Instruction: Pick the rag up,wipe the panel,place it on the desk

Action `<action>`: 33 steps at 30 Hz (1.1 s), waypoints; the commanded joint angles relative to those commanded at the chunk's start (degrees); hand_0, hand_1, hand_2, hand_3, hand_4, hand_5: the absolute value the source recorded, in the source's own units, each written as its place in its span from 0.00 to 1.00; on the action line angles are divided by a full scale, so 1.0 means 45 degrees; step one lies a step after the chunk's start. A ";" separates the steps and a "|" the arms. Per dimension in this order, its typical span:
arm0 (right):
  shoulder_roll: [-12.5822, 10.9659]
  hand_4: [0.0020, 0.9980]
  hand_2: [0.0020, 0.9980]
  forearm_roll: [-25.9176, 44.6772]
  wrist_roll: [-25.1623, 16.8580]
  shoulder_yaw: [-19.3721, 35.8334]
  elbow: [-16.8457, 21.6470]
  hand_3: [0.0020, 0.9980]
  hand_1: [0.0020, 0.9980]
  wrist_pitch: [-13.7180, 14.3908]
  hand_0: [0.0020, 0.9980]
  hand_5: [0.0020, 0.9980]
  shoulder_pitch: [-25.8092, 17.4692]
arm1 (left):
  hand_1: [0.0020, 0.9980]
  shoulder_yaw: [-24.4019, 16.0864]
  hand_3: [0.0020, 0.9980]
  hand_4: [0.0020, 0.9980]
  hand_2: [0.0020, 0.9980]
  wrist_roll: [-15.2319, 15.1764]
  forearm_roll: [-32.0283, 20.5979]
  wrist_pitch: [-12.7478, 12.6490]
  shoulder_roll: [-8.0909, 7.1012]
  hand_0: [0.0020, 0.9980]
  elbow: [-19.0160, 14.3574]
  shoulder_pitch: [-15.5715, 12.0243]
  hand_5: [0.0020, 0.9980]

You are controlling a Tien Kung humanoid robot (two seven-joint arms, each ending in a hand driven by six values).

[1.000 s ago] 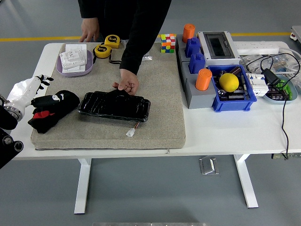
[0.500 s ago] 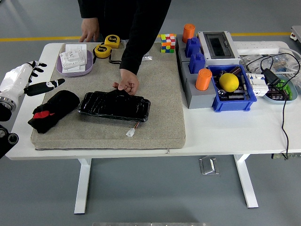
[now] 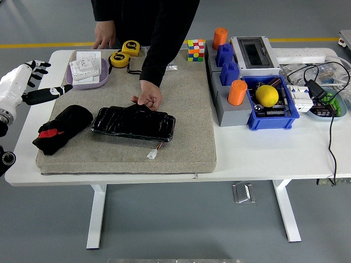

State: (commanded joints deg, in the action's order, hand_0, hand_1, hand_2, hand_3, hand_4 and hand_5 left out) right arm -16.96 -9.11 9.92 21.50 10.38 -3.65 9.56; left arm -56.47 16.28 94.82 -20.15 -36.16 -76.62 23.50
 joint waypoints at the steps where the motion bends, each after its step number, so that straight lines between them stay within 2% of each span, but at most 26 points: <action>1: 0.0000 1.00 0.72 -0.0044 -0.0009 0.0038 0.0026 0.66 0.69 0.0000 0.79 0.50 -0.0003 | 0.68 -0.0069 0.80 0.98 0.73 0.0030 0.0003 0.0015 -0.0022 0.52 -0.0104 -0.0057 0.62; 9: 0.0067 1.00 0.72 -0.0120 -0.0027 0.0128 0.0045 0.66 0.69 0.0010 0.79 0.50 -0.0061 | 0.68 -0.0478 0.79 0.98 0.73 0.0267 -0.0130 0.0162 -0.0188 0.52 -0.1163 -0.0454 0.62; 18: 0.0127 1.00 0.72 -0.0111 -0.0034 0.0131 0.0037 0.66 0.69 0.0008 0.80 0.50 -0.0063 | 0.68 -0.0819 0.79 0.97 0.74 0.0495 -0.0160 0.0279 -0.0232 0.53 -0.1961 -0.0544 0.61; 33: 0.0112 1.00 0.72 -0.0069 0.0004 -0.0158 0.0006 0.66 0.69 0.0025 0.79 0.50 0.0052 | 0.68 -0.0666 0.79 0.97 0.74 0.0465 -0.0388 0.0268 -0.0436 0.54 -0.1934 -0.0659 0.61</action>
State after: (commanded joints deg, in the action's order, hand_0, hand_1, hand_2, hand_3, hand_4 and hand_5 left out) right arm -16.46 -9.41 9.94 20.79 10.41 -3.54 9.79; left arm -59.46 18.38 93.07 -18.94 -38.12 -85.33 20.53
